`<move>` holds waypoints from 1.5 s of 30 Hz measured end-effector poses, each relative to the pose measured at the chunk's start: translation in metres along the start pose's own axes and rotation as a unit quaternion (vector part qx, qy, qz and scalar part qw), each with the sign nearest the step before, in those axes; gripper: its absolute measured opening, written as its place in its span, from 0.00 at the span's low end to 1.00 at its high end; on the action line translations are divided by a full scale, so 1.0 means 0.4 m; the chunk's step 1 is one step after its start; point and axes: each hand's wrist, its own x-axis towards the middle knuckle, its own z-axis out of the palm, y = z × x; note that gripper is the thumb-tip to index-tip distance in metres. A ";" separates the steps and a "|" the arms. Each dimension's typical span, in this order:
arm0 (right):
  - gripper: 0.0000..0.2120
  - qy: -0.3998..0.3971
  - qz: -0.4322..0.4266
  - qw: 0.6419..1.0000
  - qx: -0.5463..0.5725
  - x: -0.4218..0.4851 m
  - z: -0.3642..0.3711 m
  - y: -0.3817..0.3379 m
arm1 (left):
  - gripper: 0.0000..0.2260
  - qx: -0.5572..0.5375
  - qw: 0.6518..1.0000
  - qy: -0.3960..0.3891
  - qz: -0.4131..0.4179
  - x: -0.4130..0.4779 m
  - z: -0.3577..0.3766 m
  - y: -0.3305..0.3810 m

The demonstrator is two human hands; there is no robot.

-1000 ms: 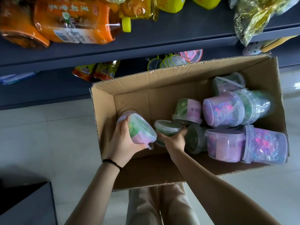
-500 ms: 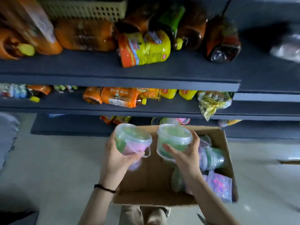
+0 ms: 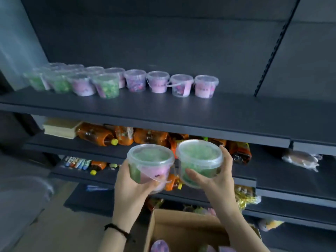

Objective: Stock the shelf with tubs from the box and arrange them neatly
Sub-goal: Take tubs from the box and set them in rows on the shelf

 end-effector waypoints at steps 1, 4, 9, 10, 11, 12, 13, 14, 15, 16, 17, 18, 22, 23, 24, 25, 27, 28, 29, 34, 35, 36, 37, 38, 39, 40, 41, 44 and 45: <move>0.49 0.001 -0.012 1.000 0.002 0.016 0.012 -0.021 | 0.35 -0.004 1.000 0.010 0.005 0.023 -0.011 0.016; 0.50 0.007 -0.024 1.000 0.008 0.076 0.059 -0.073 | 0.33 0.002 0.999 0.033 0.026 0.106 -0.048 0.054; 0.51 0.018 -0.022 1.000 0.003 0.200 0.187 -0.127 | 0.34 0.011 0.998 0.045 0.040 0.305 -0.113 0.056; 0.51 0.022 -0.020 1.000 -0.001 0.228 0.218 -0.134 | 0.34 0.012 0.998 0.046 0.040 0.351 -0.122 0.053; 0.51 0.027 -0.019 0.999 -0.007 0.258 0.251 -0.138 | 0.35 0.014 0.998 0.045 0.042 0.399 -0.128 0.045; 0.51 0.034 -0.017 0.999 -0.014 0.290 0.282 -0.140 | 0.35 0.014 0.998 0.043 0.043 0.447 -0.133 0.036; 0.51 0.045 -0.016 0.999 -0.020 0.324 0.314 -0.141 | 0.35 0.012 0.998 0.040 0.043 0.496 -0.134 0.025; 0.51 0.055 -0.014 0.998 -0.024 0.358 0.345 -0.138 | 0.35 0.008 0.998 0.038 0.046 0.544 -0.134 0.013; 0.50 0.065 -0.012 0.997 -0.028 0.391 0.373 -0.135 | 0.34 0.007 0.998 0.033 0.051 0.588 -0.133 -0.001; 0.50 0.075 -0.009 0.997 -0.030 0.422 0.398 -0.130 | 0.34 0.007 0.998 0.027 0.055 0.630 -0.131 -0.017; 0.49 0.082 -0.006 0.996 -0.031 0.450 0.420 -0.125 | 0.33 0.008 0.998 0.021 0.054 0.667 -0.128 -0.032; 0.48 0.088 -0.003 0.996 -0.033 0.475 0.441 -0.120 | 0.33 0.006 0.999 0.017 0.051 0.703 -0.127 -0.049; 0.46 0.093 0.004 0.994 -0.052 0.554 0.503 -0.092 | 0.38 0.025 0.999 0.010 0.027 0.812 -0.120 -0.116; 0.46 0.094 0.006 0.994 -0.057 0.571 0.515 -0.083 | 0.38 0.044 0.999 0.009 0.018 0.832 -0.115 -0.129; 0.47 0.096 0.008 0.993 -0.062 0.588 0.525 -0.076 | 0.38 0.061 0.998 0.009 0.013 0.848 -0.109 -0.141; 0.47 0.100 0.011 0.993 -0.067 0.604 0.535 -0.070 | 0.40 0.079 0.997 0.011 0.006 0.863 -0.104 -0.151; 0.49 0.109 0.019 0.991 -0.080 0.636 0.552 -0.064 | 0.44 0.120 0.993 0.021 -0.006 0.891 -0.096 -0.169; 0.49 0.112 0.025 0.989 -0.089 0.650 0.559 -0.062 | 0.45 0.142 0.989 0.027 -0.008 0.903 -0.092 -0.172; 0.49 0.112 0.031 0.988 -0.099 0.663 0.565 -0.062 | 0.45 0.161 0.986 0.034 -0.011 0.912 -0.089 -0.170; 0.51 0.102 0.053 0.985 -0.126 0.720 0.580 -0.062 | 0.42 0.190 0.980 0.061 -0.022 0.943 -0.067 -0.166; 0.52 0.103 0.054 0.985 -0.130 0.728 0.581 -0.062 | 0.42 0.189 0.980 0.059 -0.024 0.948 -0.063 -0.166; 0.53 0.104 0.055 0.984 -0.135 0.736 0.580 -0.060 | 0.43 0.191 0.980 0.058 -0.025 0.954 -0.060 -0.165; 0.54 0.105 0.055 0.983 -0.140 0.740 0.580 -0.059 | 0.43 0.195 0.979 0.056 -0.027 0.960 -0.059 -0.166; 0.54 0.106 0.054 0.982 -0.146 0.742 0.579 -0.056 | 0.43 0.200 0.978 0.055 -0.025 0.965 -0.058 -0.167; 0.55 0.106 0.051 0.982 -0.150 0.743 0.578 -0.053 | 0.44 0.206 0.977 0.053 -0.025 0.967 -0.058 -0.166; 0.55 0.105 0.050 0.982 -0.149 0.743 0.577 -0.050 | 0.44 0.212 0.976 0.050 -0.025 0.969 -0.059 -0.167; 0.56 0.101 0.048 0.984 -0.142 0.741 0.574 -0.049 | 0.44 0.217 0.975 0.045 -0.025 0.970 -0.060 -0.167; 0.57 0.075 0.047 0.991 -0.105 0.733 0.552 -0.047 | 0.40 0.201 0.979 0.030 -0.032 0.960 -0.076 -0.171; 0.55 0.068 0.051 0.992 -0.089 0.724 0.537 -0.047 | 0.37 0.188 0.981 0.030 -0.041 0.943 -0.086 -0.169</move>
